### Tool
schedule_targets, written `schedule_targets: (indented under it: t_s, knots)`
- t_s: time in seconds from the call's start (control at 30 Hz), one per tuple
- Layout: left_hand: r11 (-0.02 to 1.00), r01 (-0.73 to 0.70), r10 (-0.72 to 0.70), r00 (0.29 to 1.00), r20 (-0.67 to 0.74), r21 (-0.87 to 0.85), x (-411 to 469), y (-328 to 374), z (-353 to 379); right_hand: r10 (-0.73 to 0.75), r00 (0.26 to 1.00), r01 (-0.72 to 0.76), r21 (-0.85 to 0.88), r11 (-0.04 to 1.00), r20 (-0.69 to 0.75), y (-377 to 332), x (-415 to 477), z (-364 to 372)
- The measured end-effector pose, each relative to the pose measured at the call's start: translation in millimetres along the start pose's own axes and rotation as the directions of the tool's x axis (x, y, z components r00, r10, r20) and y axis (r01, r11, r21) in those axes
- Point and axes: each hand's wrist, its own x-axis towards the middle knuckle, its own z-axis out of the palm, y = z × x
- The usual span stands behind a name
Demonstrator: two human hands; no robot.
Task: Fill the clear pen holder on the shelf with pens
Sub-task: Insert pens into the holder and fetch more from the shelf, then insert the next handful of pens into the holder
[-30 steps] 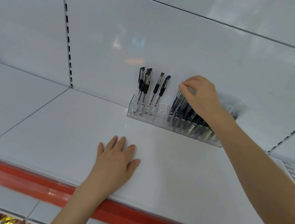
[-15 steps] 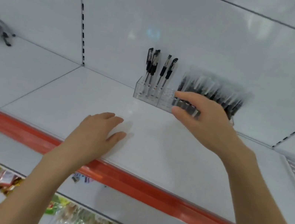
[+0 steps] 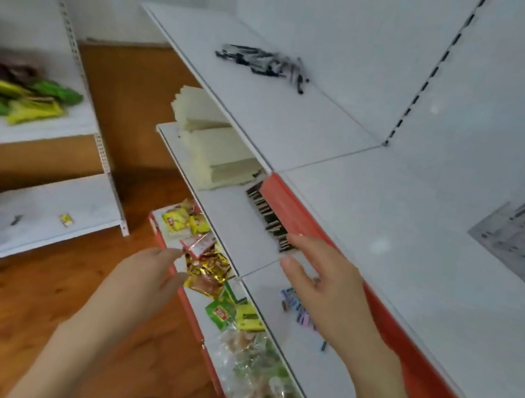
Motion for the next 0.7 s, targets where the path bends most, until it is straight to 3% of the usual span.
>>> schedule_targets:
  t_s: [0.2,0.37,0.7]
  knots:
    - [0.987,0.161,-0.161,0.982,0.102,0.008,-7.4,-99.1,-2.0,0.213,0.97,-0.217,0.028,0.976,0.117,23.7,4.2,103.5]
    - [0.968,0.248,-0.252,0.955,0.16,0.043,-3.1,-189.5,-26.7,0.399,0.897,-0.404,-0.013,0.915,0.189,20.0,12.7,179.2]
    - [0.948,0.317,-0.308,0.933,0.184,-0.021,49.1,-283.6,-56.1,0.453,0.851,-0.439,-0.115,0.891,0.264,-14.0,78.4,264.6]
